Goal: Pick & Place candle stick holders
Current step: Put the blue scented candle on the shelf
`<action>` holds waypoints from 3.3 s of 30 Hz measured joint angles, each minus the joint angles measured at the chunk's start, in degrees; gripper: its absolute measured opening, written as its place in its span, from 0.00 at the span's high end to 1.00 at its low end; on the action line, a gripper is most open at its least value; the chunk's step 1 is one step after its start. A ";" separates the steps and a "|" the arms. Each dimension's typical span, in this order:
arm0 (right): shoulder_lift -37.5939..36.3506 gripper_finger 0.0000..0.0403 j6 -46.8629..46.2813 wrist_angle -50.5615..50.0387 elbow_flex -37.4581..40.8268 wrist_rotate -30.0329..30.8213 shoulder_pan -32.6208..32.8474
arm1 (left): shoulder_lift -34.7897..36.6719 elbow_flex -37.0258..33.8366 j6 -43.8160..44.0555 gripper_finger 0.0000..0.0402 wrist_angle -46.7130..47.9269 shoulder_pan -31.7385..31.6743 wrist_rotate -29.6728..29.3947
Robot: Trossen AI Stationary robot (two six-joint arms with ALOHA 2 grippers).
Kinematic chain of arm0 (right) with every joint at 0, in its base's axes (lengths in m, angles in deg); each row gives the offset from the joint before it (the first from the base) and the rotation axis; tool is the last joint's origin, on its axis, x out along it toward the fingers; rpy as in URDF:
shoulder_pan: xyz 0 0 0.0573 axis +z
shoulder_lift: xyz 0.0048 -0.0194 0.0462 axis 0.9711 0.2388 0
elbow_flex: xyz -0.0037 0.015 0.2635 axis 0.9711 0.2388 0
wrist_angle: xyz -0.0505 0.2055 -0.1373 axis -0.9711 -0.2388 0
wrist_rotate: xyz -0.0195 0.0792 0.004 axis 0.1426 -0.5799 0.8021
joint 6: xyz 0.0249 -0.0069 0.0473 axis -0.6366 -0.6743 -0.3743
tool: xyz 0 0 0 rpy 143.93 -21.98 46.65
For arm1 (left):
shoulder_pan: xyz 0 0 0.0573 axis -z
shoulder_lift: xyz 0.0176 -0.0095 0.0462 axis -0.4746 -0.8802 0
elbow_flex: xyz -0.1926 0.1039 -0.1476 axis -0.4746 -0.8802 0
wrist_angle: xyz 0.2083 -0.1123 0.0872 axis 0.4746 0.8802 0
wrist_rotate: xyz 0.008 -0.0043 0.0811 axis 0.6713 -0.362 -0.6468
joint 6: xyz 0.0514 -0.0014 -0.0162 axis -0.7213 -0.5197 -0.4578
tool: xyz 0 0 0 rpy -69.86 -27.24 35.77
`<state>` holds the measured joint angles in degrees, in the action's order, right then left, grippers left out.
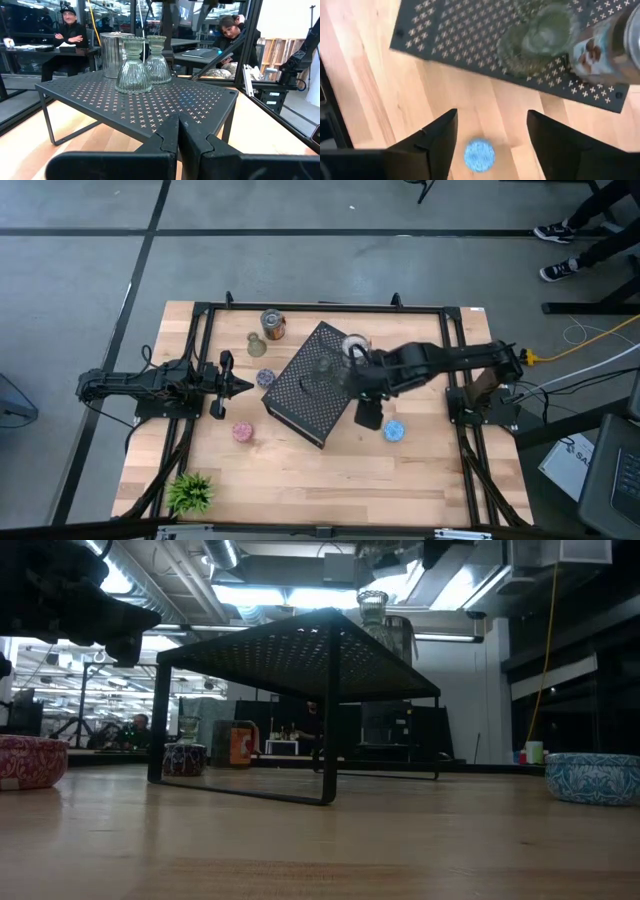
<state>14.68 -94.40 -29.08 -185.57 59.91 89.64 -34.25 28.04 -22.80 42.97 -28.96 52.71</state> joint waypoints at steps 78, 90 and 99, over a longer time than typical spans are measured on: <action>-24.75 0.21 -11.29 20.34 47.12 -2.92 11.72 | -0.01 0.00 0.02 1.00 0.00 -0.02 0.00; -24.67 0.05 -7.14 22.19 48.06 -1.23 13.43 | 0.01 0.01 0.01 1.00 0.00 -0.02 0.00; -24.64 0.01 -5.67 30.16 55.08 -1.55 14.77 | -0.01 0.02 0.00 1.00 0.00 0.00 0.00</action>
<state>-9.96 -100.06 1.08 -130.49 58.36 104.41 -34.25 28.06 -22.80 42.97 -28.96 52.71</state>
